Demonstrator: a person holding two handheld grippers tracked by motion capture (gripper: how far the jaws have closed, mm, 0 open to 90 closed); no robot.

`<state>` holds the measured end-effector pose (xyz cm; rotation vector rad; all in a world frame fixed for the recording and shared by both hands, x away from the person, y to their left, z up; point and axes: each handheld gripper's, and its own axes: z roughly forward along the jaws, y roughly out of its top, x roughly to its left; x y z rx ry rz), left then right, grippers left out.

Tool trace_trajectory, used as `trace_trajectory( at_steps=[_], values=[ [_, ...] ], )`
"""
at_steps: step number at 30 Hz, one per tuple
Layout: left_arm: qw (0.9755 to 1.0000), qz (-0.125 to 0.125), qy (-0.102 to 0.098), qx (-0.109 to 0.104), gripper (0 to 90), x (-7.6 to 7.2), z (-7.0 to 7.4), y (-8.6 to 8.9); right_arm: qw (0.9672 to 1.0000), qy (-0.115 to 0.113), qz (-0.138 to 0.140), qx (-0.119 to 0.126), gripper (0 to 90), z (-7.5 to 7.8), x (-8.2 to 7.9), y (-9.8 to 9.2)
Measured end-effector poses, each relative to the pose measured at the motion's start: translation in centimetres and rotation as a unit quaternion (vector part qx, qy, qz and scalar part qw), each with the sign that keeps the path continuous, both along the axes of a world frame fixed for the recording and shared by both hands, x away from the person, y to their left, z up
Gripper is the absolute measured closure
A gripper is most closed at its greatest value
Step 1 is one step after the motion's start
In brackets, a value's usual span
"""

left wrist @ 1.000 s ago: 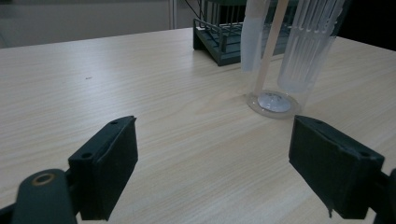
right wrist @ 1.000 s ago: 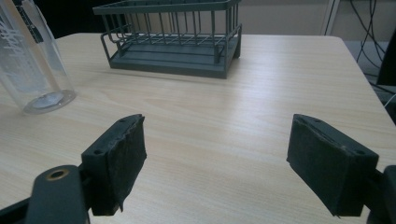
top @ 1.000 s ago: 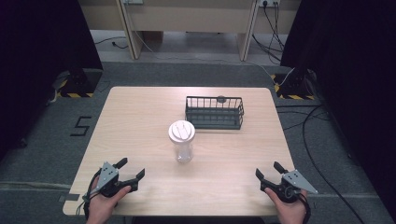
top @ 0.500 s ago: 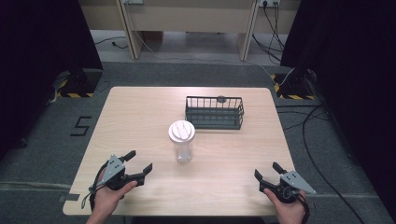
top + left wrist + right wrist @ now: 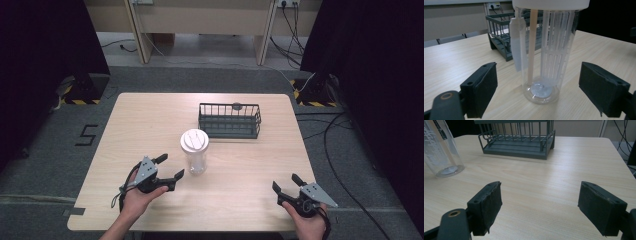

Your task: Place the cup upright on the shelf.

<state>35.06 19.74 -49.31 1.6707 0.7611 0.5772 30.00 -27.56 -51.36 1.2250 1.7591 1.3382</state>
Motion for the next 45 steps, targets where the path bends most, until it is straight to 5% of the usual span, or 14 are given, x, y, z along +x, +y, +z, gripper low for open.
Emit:
trace_trajectory(
  at_steps=[17, 45],
  values=[
    [0.9997, -0.017, 0.014, 0.008, 14.7, 3.0, -1.2, -3.0, 1.0, 0.001, -0.001, 0.001, 19.3, 0.0, 0.0, 0.0],
    [0.9993, -0.031, 0.018, 0.008, 14.5, 5.3, -2.1, -5.3, 0.9999, 0.01, 0.004, -0.002, 19.3, 0.0, 0.1, 0.1]
  ],
)
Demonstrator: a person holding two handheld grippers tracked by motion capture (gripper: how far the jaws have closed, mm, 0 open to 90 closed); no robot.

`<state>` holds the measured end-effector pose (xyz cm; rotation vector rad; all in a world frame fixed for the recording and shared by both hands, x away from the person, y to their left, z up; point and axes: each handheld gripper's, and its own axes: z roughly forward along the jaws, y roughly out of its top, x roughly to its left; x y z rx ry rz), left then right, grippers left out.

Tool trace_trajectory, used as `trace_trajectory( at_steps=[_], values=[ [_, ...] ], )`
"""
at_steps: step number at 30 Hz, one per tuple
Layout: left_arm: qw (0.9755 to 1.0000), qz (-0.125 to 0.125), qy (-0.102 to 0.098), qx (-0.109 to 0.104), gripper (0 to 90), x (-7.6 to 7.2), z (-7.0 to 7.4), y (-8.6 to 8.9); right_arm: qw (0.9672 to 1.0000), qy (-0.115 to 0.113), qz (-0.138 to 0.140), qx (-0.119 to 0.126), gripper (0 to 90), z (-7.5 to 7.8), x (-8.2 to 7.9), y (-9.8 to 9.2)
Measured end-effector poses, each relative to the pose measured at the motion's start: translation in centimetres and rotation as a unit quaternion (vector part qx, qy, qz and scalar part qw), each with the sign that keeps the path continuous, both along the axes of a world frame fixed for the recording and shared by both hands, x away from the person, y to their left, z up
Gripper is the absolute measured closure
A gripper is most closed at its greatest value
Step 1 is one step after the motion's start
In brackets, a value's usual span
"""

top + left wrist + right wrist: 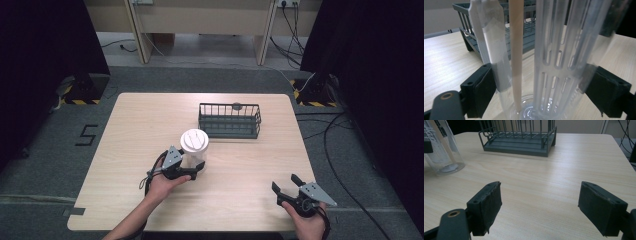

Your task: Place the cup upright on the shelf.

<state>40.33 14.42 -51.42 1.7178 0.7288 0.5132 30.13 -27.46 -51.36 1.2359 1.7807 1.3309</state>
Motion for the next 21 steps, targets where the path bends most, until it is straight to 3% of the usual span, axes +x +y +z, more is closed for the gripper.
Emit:
trace_trajectory(
  at_steps=[10, 21],
  values=[
    [0.9999, -0.008, -0.005, -0.013, 17.2, 0.25, -0.27, 0.17, 1.0, 0.004, 0.0, -0.001, 19.6, 0.01, 0.04, -0.02],
    [0.9999, -0.008, -0.006, -0.011, 17.7, 0.25, -0.21, 0.11, 1.0, 0.009, 0.001, 0.002, 20.0, 0.01, 0.01, -0.05]
  ],
)
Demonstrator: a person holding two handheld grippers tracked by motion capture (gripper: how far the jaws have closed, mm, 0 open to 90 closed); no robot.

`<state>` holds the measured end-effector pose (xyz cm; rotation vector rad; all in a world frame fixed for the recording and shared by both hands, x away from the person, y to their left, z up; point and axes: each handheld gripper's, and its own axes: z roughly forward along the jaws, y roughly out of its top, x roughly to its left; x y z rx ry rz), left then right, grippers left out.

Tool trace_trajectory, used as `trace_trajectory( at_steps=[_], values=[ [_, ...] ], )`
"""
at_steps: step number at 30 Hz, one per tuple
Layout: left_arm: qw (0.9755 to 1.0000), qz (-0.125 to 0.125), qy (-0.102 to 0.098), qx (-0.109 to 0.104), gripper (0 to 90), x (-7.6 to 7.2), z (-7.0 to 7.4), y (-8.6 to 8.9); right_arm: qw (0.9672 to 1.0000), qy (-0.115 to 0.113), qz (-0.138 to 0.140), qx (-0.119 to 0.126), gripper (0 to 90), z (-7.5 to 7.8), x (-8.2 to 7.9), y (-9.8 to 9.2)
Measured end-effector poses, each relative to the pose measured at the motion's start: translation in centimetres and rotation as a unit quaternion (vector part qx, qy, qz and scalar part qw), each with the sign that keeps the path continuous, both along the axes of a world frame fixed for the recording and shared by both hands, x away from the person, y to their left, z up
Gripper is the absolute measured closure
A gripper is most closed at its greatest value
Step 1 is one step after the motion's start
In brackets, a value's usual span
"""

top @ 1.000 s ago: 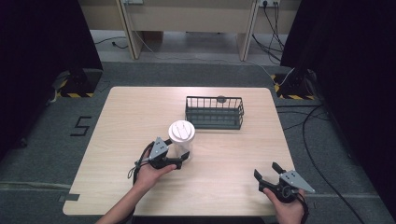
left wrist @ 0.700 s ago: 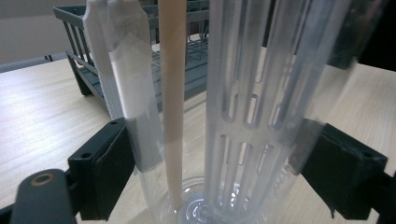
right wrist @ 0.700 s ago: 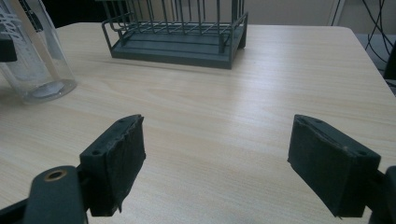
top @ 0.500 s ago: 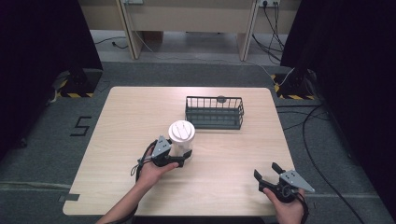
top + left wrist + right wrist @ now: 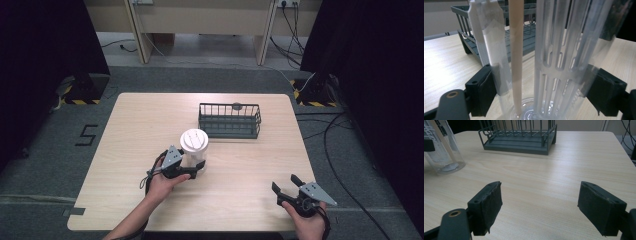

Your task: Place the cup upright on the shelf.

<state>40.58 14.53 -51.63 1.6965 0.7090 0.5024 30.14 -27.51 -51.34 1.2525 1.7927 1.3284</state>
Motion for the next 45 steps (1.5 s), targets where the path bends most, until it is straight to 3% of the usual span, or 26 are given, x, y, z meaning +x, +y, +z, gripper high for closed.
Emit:
trace_trajectory(
  at_steps=[17, 45],
  values=[
    [0.9999, 0.004, -0.016, 0.003, 17.7, -0.1, 1.4, 0.0, 1.0, 0.003, -0.001, 0.002, 20.3, 0.0, 0.0, 0.0],
    [0.9993, 0.004, -0.036, 0.001, 17.8, 1.3, 4.4, -0.9, 1.0, 0.003, -0.001, 0.005, 20.4, 0.0, 0.0, -0.1]
  ],
)
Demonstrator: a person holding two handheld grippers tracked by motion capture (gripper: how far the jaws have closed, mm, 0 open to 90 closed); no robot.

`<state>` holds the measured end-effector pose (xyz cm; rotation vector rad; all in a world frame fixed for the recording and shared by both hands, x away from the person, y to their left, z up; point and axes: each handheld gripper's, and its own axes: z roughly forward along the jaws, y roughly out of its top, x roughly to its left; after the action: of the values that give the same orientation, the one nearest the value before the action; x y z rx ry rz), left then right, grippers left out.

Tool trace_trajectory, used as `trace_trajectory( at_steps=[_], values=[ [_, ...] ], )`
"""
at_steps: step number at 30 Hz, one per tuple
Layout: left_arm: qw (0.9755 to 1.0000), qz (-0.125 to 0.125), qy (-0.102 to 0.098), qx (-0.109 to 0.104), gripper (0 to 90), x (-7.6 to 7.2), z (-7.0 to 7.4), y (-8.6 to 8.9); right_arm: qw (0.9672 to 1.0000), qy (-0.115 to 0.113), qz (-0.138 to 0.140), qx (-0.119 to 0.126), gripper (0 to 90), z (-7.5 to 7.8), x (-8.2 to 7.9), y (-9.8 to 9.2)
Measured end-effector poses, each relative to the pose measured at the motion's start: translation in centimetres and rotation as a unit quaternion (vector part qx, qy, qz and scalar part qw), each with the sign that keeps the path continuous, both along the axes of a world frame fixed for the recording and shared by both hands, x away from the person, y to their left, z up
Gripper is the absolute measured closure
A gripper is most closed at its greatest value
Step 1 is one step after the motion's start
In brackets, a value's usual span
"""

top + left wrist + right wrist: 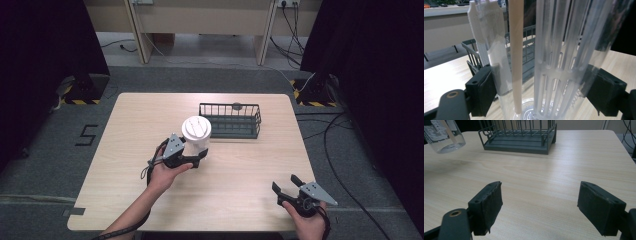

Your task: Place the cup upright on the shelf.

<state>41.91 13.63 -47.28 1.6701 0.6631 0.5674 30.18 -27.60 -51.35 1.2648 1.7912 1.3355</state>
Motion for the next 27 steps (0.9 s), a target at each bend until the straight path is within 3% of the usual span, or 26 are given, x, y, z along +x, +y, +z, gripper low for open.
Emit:
trace_trajectory(
  at_steps=[27],
  values=[
    [1.0, -0.002, -0.009, 0.0, 17.8, 1.4, 1.6, -1.2, 1.0, 0.002, 0.002, 0.001, 20.4, 0.0, 0.0, 0.0]
  ],
)
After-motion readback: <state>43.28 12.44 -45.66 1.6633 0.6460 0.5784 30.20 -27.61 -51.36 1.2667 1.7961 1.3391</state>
